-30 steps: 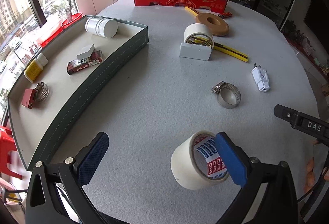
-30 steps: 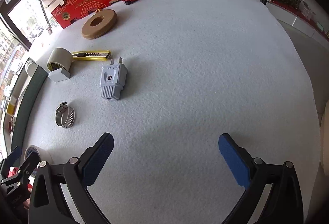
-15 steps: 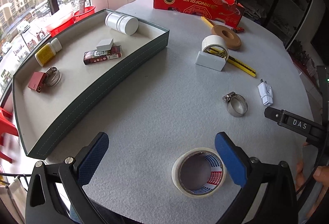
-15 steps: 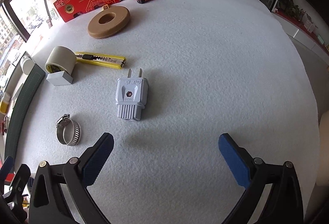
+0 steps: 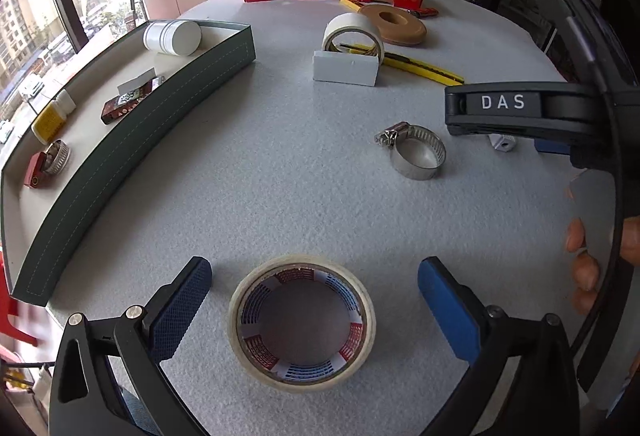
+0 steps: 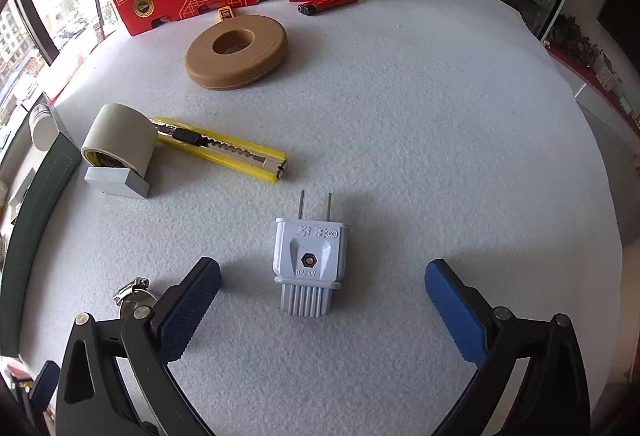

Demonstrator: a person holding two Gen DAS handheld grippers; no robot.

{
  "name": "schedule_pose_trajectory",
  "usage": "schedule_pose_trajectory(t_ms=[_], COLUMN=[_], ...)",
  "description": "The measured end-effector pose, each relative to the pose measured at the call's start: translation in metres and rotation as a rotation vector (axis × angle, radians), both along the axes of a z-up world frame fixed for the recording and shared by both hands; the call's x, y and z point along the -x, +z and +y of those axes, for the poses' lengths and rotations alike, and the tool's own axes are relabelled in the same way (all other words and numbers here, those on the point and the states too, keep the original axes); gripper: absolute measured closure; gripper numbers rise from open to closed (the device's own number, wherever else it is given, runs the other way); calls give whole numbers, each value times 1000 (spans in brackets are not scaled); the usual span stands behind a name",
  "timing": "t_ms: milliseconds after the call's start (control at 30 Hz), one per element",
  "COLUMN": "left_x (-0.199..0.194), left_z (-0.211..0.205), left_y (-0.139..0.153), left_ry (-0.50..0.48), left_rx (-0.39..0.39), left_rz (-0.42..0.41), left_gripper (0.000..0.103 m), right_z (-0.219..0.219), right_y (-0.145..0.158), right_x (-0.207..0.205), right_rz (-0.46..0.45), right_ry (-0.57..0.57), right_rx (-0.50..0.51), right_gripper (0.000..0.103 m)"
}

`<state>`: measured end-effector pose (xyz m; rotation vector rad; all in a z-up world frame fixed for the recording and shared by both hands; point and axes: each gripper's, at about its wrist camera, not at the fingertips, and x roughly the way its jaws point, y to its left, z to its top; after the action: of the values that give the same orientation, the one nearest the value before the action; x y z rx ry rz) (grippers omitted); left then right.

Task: Organize rigid objects
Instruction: 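Lift the tape roll with the left tool while the right tool approaches the white plug, then close the right tool on the white plug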

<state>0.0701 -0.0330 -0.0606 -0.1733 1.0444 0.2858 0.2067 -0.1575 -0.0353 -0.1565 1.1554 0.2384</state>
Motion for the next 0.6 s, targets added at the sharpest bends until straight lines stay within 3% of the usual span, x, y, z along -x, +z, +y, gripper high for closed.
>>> schedule_pose_trajectory(t_ms=[267, 433, 500, 533, 600], left_x=[6, -6, -5, -4, -1], left_z=[-3, 0, -5, -10, -17], left_y=[0, 1, 4, 6, 10], left_ry=[64, 58, 24, 1, -35], left_rx=[-25, 6, 2, -2, -2], left_rz=[-71, 9, 3, -3, -6], left_gripper=[0, 2, 12, 23, 42], right_z=[2, 6, 7, 8, 9], right_y=[2, 3, 8, 11, 14], right_x=[-1, 0, 3, 5, 7], right_rz=[2, 15, 9, 6, 8], right_ry=[9, 55, 74, 89, 104], right_rx=[5, 7, 4, 4, 6], right_gripper=[0, 3, 24, 32, 67])
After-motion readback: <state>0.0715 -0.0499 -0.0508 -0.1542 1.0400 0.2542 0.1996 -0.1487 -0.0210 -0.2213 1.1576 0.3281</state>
